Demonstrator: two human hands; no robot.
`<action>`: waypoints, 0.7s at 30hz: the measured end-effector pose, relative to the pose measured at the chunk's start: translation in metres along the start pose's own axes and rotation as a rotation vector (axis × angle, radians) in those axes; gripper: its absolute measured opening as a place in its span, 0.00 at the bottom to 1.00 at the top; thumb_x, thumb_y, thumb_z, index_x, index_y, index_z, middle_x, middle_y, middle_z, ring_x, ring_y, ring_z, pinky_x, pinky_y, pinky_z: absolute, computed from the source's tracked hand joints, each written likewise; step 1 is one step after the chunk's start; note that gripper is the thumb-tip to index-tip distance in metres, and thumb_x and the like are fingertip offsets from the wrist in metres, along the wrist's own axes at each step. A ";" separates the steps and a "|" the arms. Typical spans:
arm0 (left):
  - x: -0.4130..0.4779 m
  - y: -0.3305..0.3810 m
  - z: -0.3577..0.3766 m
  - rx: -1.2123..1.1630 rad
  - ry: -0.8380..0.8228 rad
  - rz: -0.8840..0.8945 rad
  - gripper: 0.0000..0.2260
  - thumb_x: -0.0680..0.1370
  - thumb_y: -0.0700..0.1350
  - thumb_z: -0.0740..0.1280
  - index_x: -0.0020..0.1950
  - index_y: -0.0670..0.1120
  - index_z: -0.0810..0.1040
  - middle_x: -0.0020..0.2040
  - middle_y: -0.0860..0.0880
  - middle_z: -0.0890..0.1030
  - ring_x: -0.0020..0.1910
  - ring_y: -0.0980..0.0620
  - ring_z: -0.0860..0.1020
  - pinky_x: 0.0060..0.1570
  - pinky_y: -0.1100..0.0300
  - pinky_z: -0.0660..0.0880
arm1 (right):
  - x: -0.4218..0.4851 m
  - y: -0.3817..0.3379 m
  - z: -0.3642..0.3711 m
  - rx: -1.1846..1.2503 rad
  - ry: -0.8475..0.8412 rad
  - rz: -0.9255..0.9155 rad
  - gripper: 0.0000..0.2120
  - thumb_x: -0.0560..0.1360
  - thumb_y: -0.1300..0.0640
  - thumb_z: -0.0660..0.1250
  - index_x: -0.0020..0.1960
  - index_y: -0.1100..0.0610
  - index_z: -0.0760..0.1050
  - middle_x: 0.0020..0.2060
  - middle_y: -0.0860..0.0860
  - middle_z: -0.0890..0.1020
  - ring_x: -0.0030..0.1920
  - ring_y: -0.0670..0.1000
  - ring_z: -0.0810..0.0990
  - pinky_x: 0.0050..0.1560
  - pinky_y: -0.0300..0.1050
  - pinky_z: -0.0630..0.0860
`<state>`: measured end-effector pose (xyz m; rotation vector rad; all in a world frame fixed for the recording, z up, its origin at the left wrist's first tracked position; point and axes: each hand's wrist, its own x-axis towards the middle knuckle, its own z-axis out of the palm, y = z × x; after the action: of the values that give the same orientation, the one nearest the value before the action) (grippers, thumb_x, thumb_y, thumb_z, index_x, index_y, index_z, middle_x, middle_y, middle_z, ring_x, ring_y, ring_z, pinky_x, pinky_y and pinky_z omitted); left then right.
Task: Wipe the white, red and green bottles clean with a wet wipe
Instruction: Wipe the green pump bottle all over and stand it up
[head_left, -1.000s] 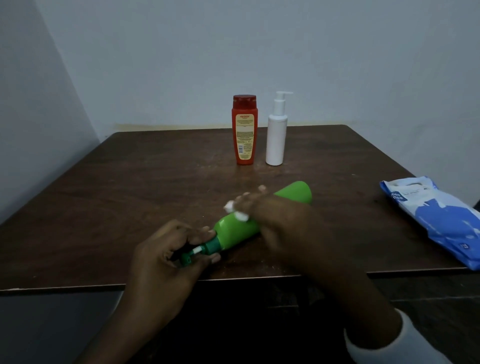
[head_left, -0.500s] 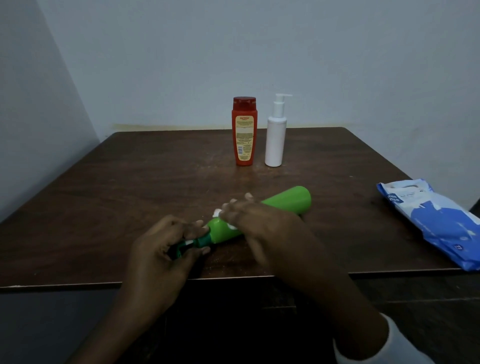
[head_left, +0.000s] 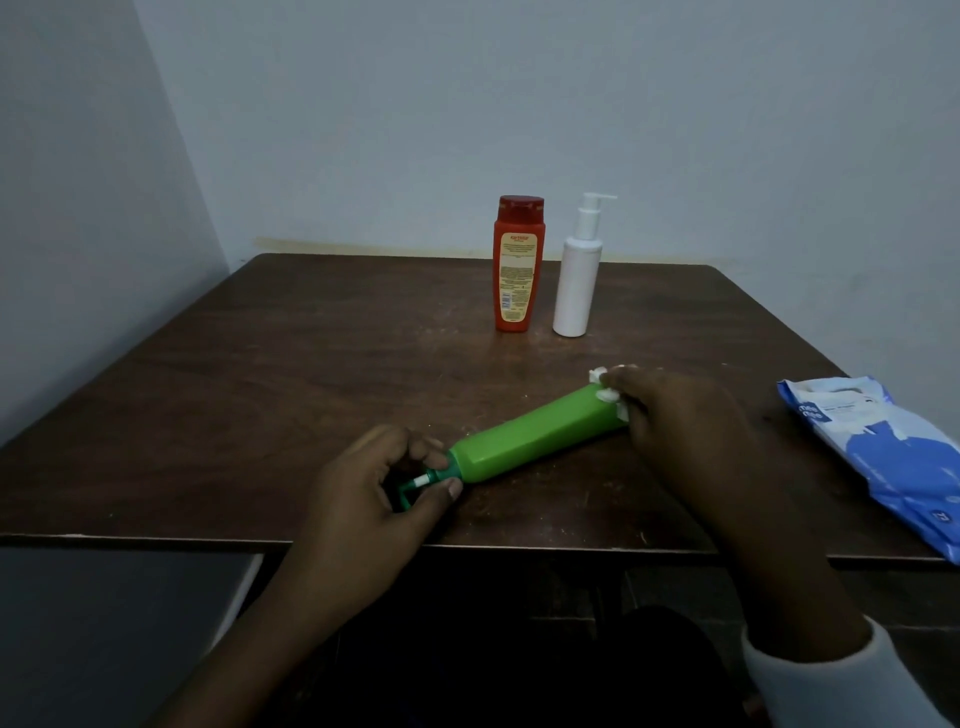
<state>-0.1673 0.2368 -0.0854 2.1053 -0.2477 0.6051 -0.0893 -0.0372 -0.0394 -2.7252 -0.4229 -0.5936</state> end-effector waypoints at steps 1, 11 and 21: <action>-0.001 0.000 0.001 0.005 0.011 -0.017 0.12 0.71 0.41 0.80 0.44 0.54 0.81 0.48 0.58 0.83 0.50 0.56 0.83 0.51 0.52 0.80 | 0.000 0.002 0.000 0.001 -0.001 0.025 0.18 0.75 0.60 0.66 0.63 0.48 0.78 0.57 0.53 0.82 0.56 0.56 0.80 0.57 0.47 0.73; -0.004 0.009 -0.003 0.234 -0.038 0.016 0.08 0.74 0.49 0.78 0.52 0.53 0.84 0.44 0.60 0.83 0.44 0.63 0.80 0.41 0.69 0.73 | 0.000 0.001 0.001 -0.084 0.013 0.097 0.15 0.74 0.57 0.62 0.59 0.50 0.80 0.48 0.56 0.84 0.47 0.61 0.82 0.50 0.54 0.77; -0.006 0.014 -0.004 0.094 0.052 0.069 0.15 0.70 0.39 0.81 0.55 0.49 0.85 0.52 0.61 0.83 0.53 0.63 0.82 0.51 0.74 0.74 | -0.021 -0.072 0.011 0.278 -0.166 -0.327 0.25 0.74 0.70 0.63 0.68 0.53 0.74 0.66 0.51 0.76 0.68 0.53 0.73 0.68 0.52 0.70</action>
<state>-0.1786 0.2315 -0.0767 2.1753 -0.2676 0.7245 -0.1293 0.0273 -0.0405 -2.4609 -0.9313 -0.3539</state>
